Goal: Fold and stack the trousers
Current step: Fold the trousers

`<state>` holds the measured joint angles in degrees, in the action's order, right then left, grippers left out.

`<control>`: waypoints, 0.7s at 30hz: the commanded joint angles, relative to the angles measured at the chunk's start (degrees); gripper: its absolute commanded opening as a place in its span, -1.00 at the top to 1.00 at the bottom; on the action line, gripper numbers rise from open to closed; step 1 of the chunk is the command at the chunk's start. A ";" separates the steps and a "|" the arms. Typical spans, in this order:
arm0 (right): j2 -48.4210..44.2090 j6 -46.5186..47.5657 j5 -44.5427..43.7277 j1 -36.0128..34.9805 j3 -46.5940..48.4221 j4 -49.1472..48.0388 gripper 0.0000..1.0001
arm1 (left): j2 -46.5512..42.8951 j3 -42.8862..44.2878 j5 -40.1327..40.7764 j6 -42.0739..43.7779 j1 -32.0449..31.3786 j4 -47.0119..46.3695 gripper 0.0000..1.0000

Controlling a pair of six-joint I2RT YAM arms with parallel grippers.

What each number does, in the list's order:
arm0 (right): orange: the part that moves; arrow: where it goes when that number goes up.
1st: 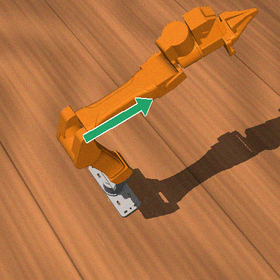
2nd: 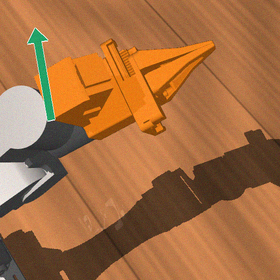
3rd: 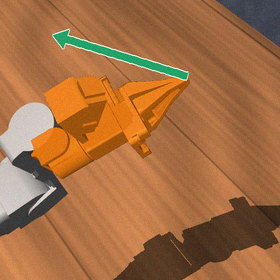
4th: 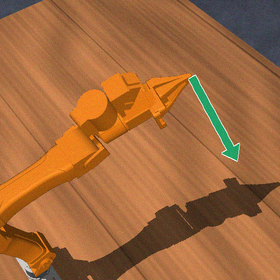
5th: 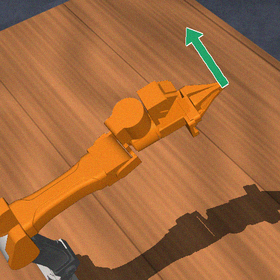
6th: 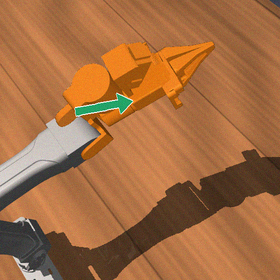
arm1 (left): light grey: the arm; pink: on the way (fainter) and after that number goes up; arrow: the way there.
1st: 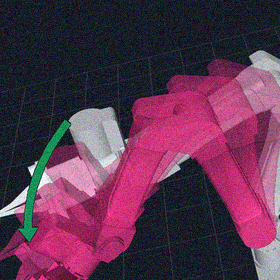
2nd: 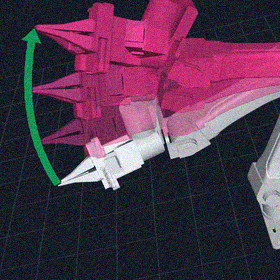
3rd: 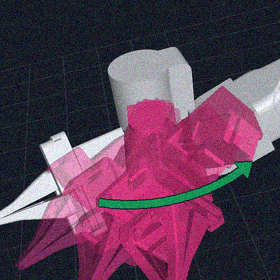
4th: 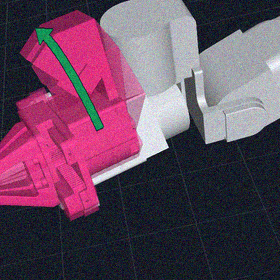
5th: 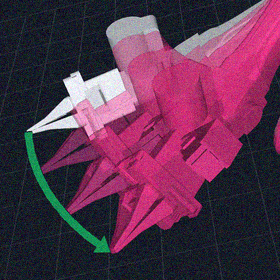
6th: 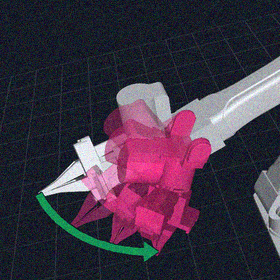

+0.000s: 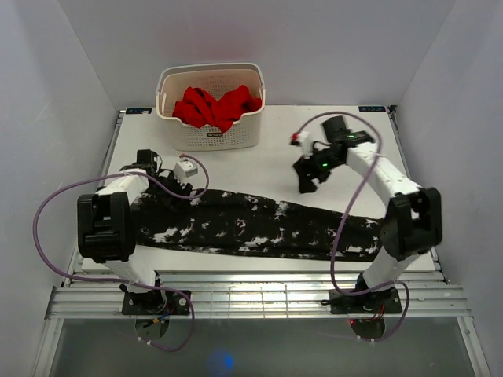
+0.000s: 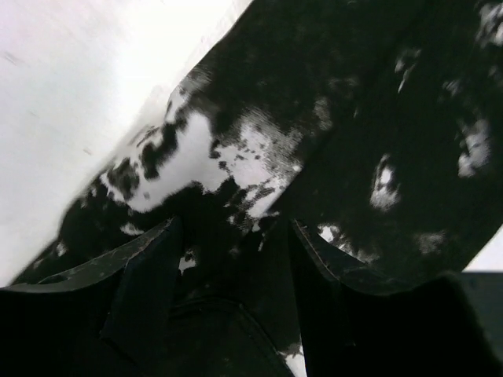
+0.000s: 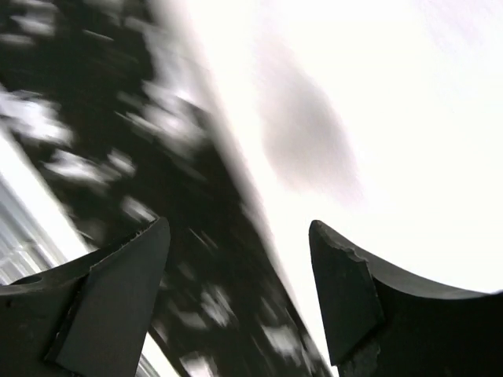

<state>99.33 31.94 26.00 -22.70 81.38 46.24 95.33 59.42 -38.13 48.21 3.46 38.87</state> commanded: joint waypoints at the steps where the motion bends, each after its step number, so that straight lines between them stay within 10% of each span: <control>1: -9.40 3.64 -4.99 17.03 -4.65 7.80 -0.55 | -4.01 -6.04 6.74 4.00 0.31 -0.01 -0.31; 9: -14.78 13.84 -10.70 50.08 -7.73 16.07 -0.96 | -7.52 -10.20 7.55 1.89 0.31 -1.43 -0.39; 21: -6.70 14.55 -9.48 65.50 -16.34 11.59 -0.91 | -8.58 -7.92 6.93 1.19 0.31 -1.34 -0.44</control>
<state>91.90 45.56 14.70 42.22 66.02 58.43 89.23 50.11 -32.34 49.67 3.53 36.84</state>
